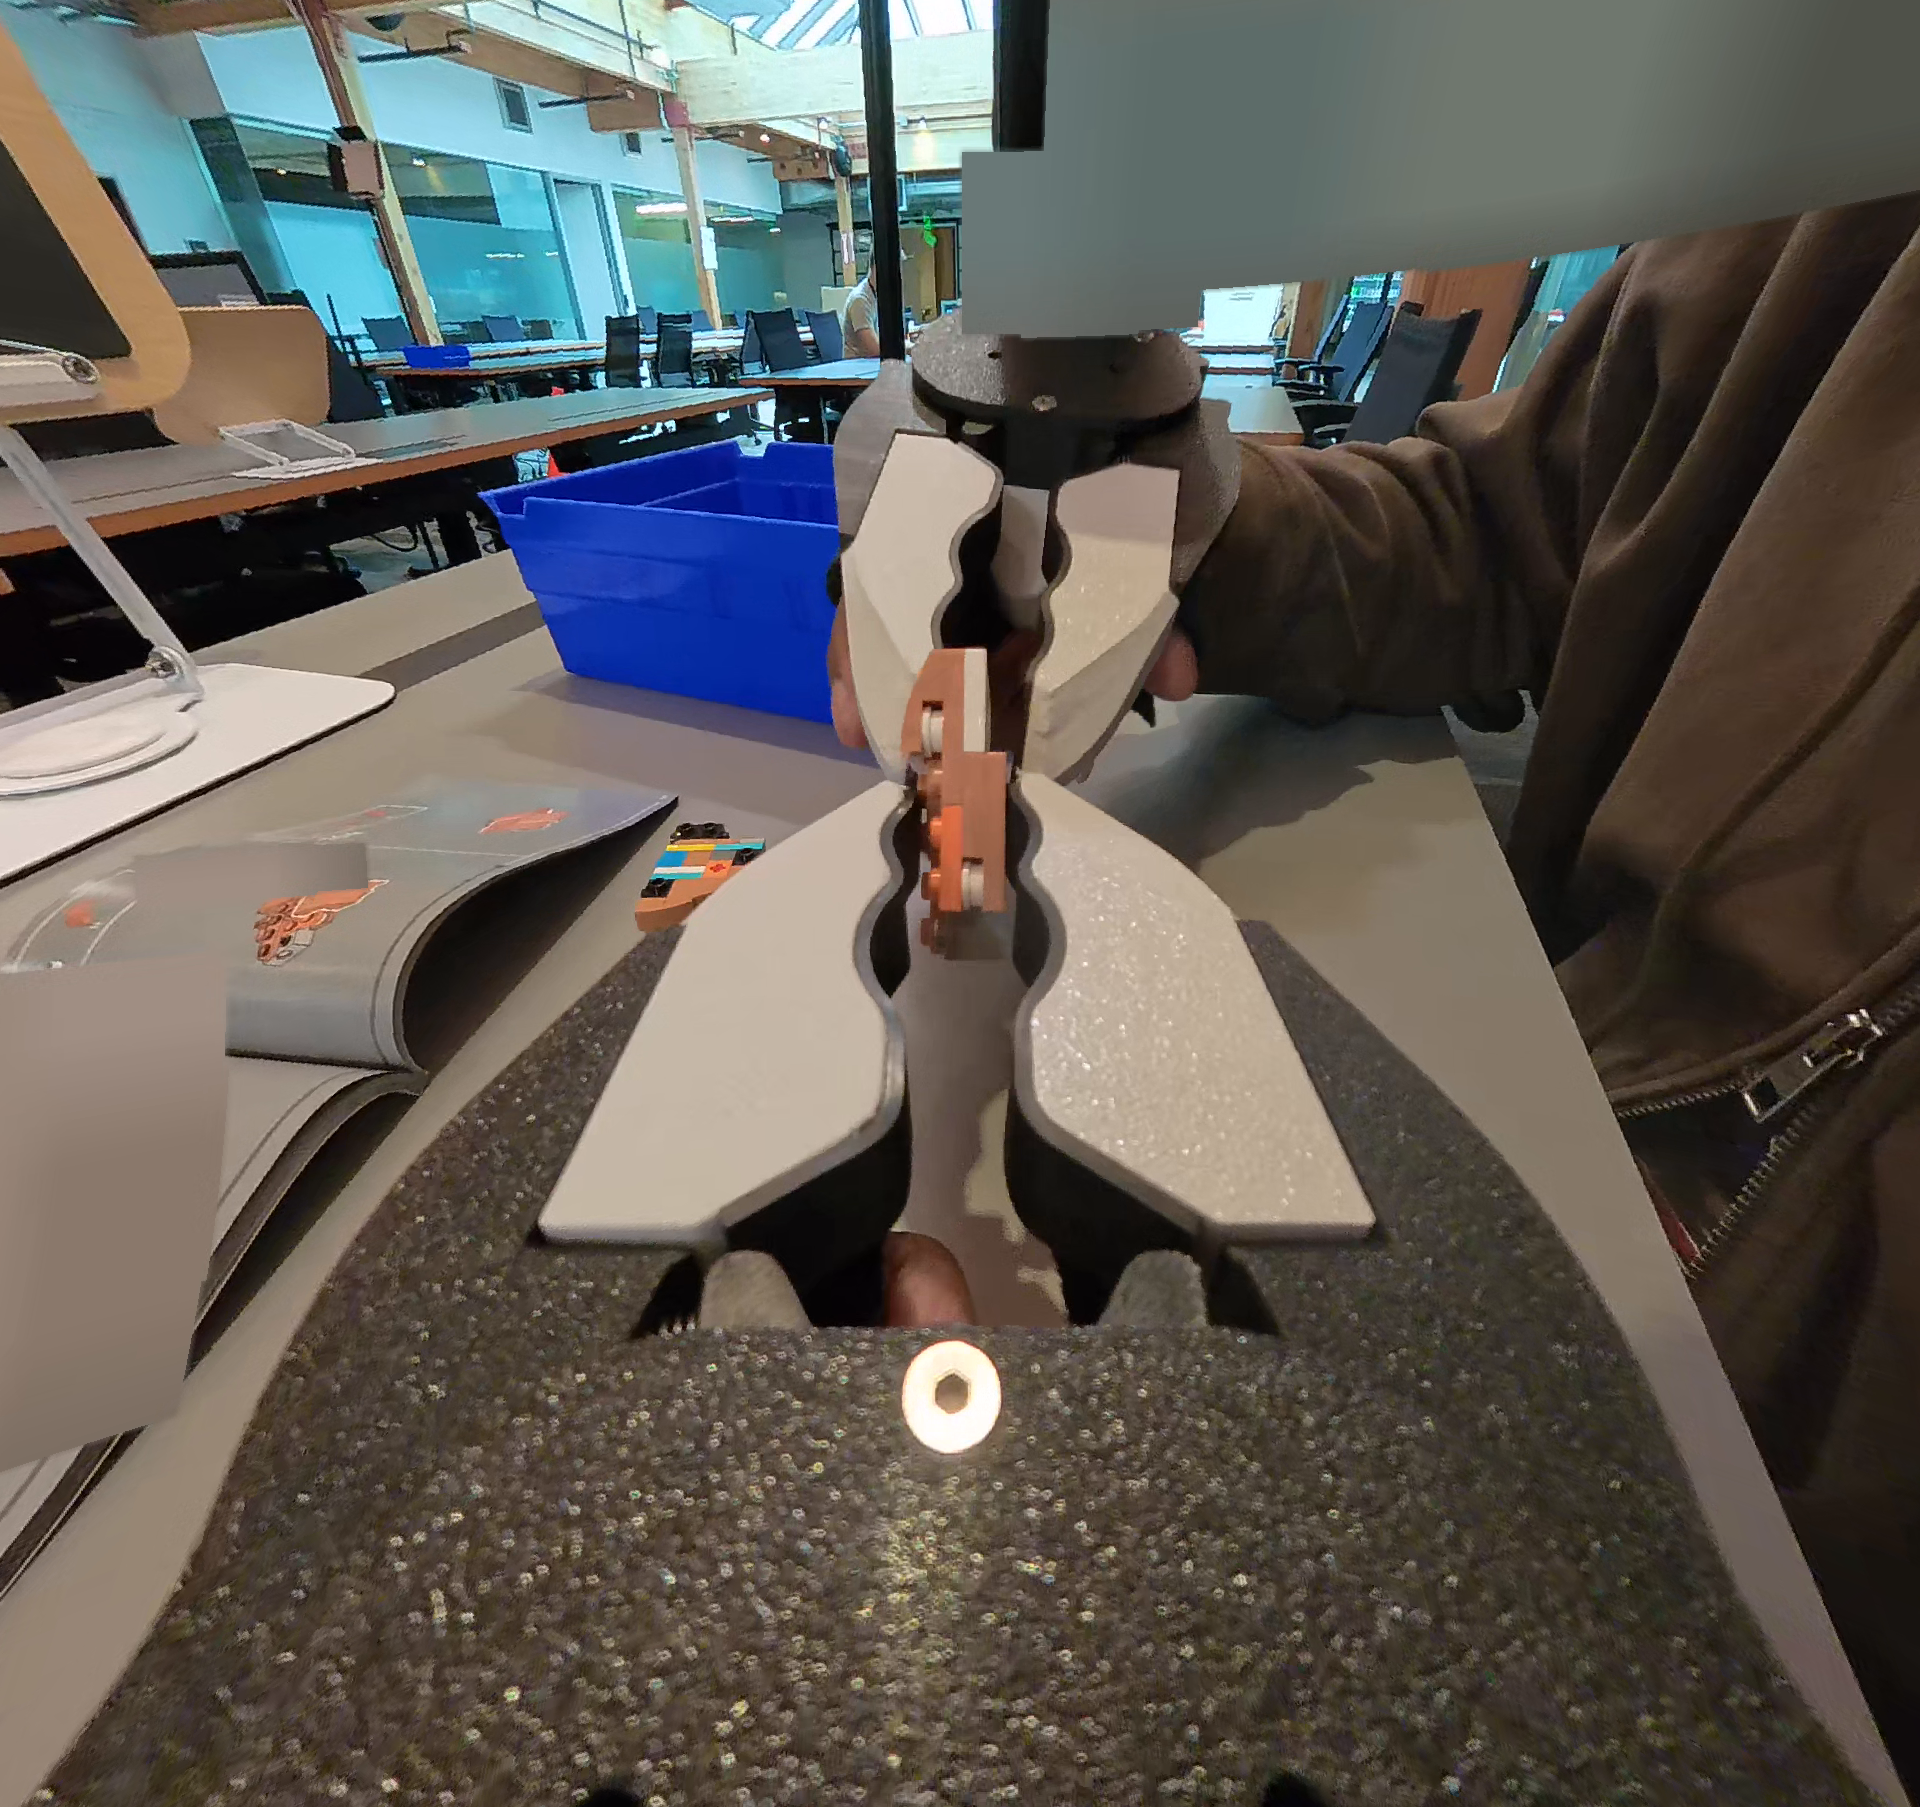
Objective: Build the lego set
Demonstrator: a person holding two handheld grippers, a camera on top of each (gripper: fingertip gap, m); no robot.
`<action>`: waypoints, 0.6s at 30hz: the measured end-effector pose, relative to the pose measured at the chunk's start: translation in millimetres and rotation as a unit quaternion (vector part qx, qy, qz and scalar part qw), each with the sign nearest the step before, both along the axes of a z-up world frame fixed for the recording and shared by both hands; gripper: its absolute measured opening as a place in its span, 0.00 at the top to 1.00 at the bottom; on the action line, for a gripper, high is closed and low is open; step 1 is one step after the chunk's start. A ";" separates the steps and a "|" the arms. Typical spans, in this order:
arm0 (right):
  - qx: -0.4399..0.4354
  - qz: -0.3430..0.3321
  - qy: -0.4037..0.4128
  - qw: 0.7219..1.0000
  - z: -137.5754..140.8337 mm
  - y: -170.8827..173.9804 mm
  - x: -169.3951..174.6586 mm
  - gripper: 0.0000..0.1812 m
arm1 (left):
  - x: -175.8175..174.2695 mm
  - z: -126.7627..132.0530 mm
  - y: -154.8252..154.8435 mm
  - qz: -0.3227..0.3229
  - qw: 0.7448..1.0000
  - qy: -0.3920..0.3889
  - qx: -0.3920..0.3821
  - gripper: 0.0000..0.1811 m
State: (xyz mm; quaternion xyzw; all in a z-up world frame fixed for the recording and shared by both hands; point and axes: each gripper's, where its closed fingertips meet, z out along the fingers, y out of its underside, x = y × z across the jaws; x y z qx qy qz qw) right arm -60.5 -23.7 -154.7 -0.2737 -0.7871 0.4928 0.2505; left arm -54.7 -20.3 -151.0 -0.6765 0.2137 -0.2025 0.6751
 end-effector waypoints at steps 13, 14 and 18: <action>0.033 0.008 0.005 0.999 -3.5 -2.6 4.8 0.91 | 5.4 -2.7 -1.6 -0.001 1.000 0.021 -0.002 0.92; 0.033 0.010 0.005 0.999 -3.5 -2.7 5.0 0.91 | 5.7 -2.8 -1.8 -0.002 1.000 0.022 -0.003 0.92; 0.038 0.014 0.002 0.999 -5.2 -2.9 5.9 0.91 | 6.7 -4.5 -2.0 -0.004 1.000 0.029 -0.005 0.92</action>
